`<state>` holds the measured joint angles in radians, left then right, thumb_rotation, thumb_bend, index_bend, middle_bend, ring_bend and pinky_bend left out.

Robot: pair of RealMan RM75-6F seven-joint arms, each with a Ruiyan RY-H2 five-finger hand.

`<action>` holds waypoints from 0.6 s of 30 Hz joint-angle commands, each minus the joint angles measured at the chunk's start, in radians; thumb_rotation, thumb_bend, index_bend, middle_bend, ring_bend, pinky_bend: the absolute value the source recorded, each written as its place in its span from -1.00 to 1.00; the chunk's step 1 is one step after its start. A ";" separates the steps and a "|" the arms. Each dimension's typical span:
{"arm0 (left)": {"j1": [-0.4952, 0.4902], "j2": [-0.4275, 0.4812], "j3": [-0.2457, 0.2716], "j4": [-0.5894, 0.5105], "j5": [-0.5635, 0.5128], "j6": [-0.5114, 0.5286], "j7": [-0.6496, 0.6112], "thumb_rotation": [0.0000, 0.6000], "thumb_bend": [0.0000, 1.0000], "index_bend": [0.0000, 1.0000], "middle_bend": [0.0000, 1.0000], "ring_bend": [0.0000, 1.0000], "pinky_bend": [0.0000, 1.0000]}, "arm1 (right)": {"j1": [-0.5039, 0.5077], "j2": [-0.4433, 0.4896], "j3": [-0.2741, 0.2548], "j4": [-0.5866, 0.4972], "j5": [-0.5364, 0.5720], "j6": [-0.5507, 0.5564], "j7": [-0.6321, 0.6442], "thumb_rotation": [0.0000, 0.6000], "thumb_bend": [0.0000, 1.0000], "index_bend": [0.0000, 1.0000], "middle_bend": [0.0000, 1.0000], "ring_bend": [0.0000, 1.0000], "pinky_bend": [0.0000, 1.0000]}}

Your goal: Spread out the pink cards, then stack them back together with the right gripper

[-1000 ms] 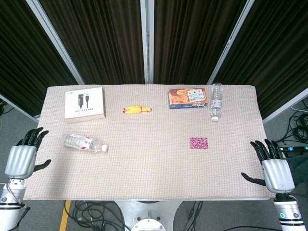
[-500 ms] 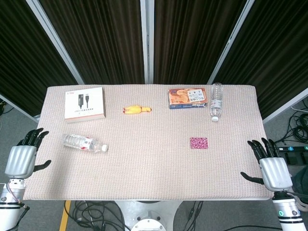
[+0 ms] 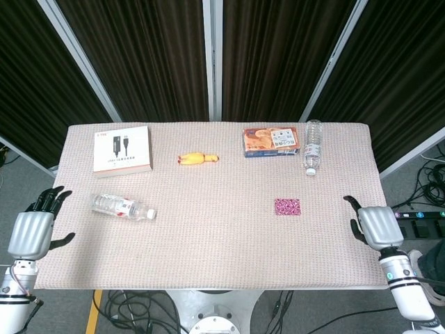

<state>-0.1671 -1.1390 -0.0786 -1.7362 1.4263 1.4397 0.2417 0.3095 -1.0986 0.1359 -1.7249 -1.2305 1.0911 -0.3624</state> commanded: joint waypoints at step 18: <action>-0.004 -0.005 0.013 -0.010 0.024 -0.003 0.016 1.00 -0.89 -0.57 -0.55 -0.69 -0.24 | 0.388 -0.131 -0.041 0.050 0.633 -0.301 -0.289 1.00 -0.16 -0.52 0.98 1.00 0.95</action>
<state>-0.1711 -1.1442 -0.0656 -1.7463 1.4501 1.4369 0.2573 0.6811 -1.2114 0.1134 -1.6865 -0.6208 0.7938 -0.6326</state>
